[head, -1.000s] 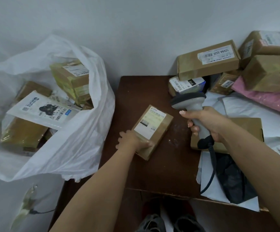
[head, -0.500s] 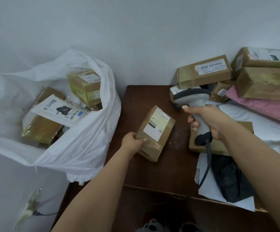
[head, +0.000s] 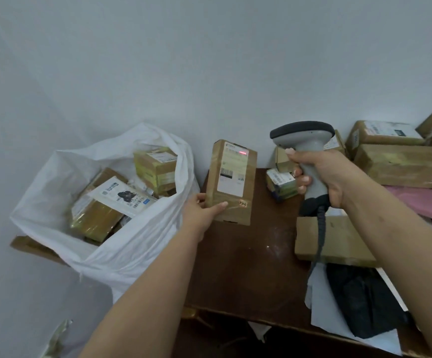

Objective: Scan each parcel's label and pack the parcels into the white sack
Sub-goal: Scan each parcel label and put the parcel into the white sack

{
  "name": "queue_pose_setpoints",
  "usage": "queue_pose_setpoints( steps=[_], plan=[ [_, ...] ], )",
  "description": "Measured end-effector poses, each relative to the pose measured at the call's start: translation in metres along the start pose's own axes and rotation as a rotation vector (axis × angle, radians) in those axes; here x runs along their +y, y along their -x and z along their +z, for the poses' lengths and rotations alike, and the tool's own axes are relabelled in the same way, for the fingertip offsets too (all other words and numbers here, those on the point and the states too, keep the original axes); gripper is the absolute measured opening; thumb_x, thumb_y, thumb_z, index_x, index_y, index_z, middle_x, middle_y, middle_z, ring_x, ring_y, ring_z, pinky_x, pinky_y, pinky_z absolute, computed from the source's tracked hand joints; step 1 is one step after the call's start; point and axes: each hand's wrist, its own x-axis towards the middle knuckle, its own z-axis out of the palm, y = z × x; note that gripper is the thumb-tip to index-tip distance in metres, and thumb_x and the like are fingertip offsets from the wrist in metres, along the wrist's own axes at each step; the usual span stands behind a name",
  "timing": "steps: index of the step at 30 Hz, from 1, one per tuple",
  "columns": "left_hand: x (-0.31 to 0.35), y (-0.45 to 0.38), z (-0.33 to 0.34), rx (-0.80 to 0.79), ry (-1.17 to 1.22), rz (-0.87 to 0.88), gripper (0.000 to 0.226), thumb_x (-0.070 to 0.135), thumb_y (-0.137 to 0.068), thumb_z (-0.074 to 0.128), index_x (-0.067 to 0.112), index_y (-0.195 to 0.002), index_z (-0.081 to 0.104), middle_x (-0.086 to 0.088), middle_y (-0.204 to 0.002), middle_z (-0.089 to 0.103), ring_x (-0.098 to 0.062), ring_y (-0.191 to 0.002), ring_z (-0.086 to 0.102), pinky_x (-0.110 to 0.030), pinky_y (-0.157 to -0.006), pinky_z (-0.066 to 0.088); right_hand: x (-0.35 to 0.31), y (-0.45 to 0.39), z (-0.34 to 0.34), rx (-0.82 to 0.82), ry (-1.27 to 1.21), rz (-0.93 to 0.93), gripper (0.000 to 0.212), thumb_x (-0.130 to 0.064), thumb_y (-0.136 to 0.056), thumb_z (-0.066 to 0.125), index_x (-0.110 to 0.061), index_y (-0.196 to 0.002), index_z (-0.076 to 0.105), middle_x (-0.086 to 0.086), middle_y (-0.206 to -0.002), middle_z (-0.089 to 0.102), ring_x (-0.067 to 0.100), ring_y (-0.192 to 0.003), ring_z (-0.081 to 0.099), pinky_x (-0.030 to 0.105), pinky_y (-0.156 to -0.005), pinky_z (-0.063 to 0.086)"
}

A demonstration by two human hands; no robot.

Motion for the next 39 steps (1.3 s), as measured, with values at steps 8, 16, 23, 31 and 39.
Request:
queue_pose_setpoints(
  steps=[8, 16, 23, 31, 39],
  plan=[
    [0.015, 0.002, -0.003, 0.011, 0.052, 0.032, 0.078, 0.043, -0.041, 0.091, 0.023, -0.106, 0.052, -0.009, -0.113, 0.068, -0.027, -0.101, 0.068, -0.046, -0.091, 0.053, -0.015, 0.011, -0.002, -0.017, 0.029, -0.055, 0.017, -0.02, -0.091, 0.066, -0.013, -0.093, 0.052, 0.002, -0.055, 0.046, 0.008, -0.037, 0.036, 0.019, -0.037, 0.037],
    [0.017, -0.002, -0.008, 0.034, 0.055, 0.056, 0.055, 0.021, -0.066, 0.09, 0.02, -0.105, 0.052, -0.01, -0.111, 0.067, -0.027, -0.099, 0.068, -0.044, -0.091, 0.055, -0.019, 0.018, 0.0, -0.009, 0.052, -0.052, 0.014, -0.02, -0.092, 0.066, -0.013, -0.091, 0.054, 0.001, -0.054, 0.046, 0.008, -0.036, 0.035, 0.018, -0.037, 0.036],
    [0.016, -0.004, -0.012, 0.068, 0.058, 0.061, 0.056, 0.023, -0.069, 0.088, 0.018, -0.11, 0.051, -0.009, -0.113, 0.063, -0.027, -0.102, 0.066, -0.048, -0.094, 0.054, -0.018, 0.015, 0.005, -0.018, 0.042, -0.043, 0.017, -0.02, -0.091, 0.067, -0.012, -0.095, 0.053, 0.002, -0.055, 0.047, 0.008, -0.035, 0.036, 0.019, -0.037, 0.038],
    [0.043, 0.003, -0.069, 0.36, 0.153, 0.232, 0.059, 0.041, -0.089, 0.066, 0.02, -0.137, 0.04, -0.007, -0.129, 0.051, -0.026, -0.117, 0.056, -0.047, -0.1, 0.05, -0.009, 0.004, 0.034, -0.057, -0.019, -0.006, 0.027, -0.025, -0.089, 0.07, -0.014, -0.104, 0.05, 0.0, -0.052, 0.049, 0.007, -0.033, 0.036, 0.017, -0.038, 0.038],
    [0.058, -0.039, -0.13, 0.571, -0.365, 0.104, 0.073, 0.053, -0.091, 0.054, 0.008, -0.146, 0.037, -0.018, -0.149, 0.038, -0.035, -0.138, 0.035, -0.048, -0.112, 0.033, 0.007, -0.009, 0.033, -0.01, -0.029, 0.03, 0.029, -0.026, -0.088, 0.07, -0.012, -0.102, 0.049, 0.003, -0.061, 0.046, 0.007, -0.034, 0.038, 0.018, -0.037, 0.039]
  ],
)
